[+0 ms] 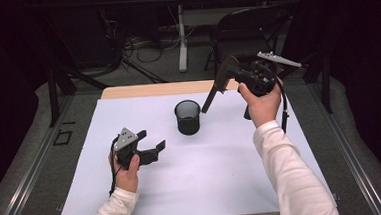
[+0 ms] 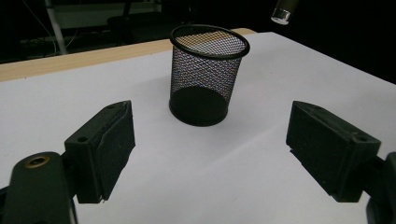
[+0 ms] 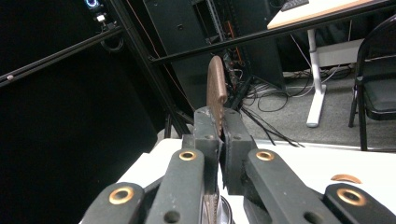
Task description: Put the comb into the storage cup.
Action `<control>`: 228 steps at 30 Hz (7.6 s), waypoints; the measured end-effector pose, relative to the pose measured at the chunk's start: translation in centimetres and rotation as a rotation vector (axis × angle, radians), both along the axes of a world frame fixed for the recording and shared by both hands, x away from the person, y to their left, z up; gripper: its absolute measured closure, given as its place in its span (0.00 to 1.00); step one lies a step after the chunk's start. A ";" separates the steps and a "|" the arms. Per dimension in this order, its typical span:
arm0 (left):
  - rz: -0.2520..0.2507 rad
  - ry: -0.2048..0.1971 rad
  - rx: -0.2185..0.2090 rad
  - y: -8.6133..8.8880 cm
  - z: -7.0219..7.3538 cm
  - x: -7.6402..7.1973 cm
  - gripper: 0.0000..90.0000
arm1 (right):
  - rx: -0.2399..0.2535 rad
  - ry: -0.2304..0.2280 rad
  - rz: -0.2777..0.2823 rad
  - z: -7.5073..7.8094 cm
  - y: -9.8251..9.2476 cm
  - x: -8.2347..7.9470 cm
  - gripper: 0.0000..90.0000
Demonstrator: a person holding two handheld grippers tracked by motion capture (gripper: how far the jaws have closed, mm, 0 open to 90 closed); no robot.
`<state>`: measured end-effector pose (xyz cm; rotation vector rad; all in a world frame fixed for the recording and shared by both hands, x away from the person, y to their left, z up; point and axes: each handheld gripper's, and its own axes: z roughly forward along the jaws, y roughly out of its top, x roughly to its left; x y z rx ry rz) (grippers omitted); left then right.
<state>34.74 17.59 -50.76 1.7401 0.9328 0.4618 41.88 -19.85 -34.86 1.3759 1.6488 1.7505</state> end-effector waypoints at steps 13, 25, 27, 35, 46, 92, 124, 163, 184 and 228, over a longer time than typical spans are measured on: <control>0.003 0.001 0.000 0.0 0.0 0.0 0.18 | 0.006 -0.002 -0.012 0.5 0.6 0.9 0.97; 0.011 0.001 -0.004 0.1 0.0 0.0 0.18 | 0.019 0.014 -0.013 -0.2 1.7 1.9 0.98; 0.012 0.001 -0.007 0.1 0.0 0.0 0.18 | 0.018 0.017 -0.011 -0.4 1.8 2.3 0.98; 0.018 0.002 -0.005 0.3 -0.1 0.2 0.18 | 0.026 0.039 -0.013 -1.3 2.3 3.4 0.98; 0.022 -0.004 -0.009 0.3 -0.2 0.2 0.18 | 0.012 0.049 -0.024 -2.0 3.0 4.0 0.98; 0.000 -0.024 0.004 0.3 -0.2 0.0 0.18 | -0.004 0.149 -0.018 -9.0 6.5 5.2 0.97; 0.003 -0.025 0.009 0.3 -0.3 -0.1 0.18 | 0.054 0.221 -0.003 -10.7 5.8 5.7 0.97; 0.000 -0.018 0.018 0.2 -0.5 -0.1 0.18 | 0.023 0.243 -0.011 -11.4 4.0 6.1 0.89; 0.003 -0.017 0.025 0.2 -0.5 -0.1 0.18 | -0.032 0.202 -0.018 -10.9 3.5 5.6 0.57; 0.016 -0.017 0.016 0.4 -0.4 -0.2 0.18 | -0.387 0.073 0.002 -10.1 3.2 1.9 0.31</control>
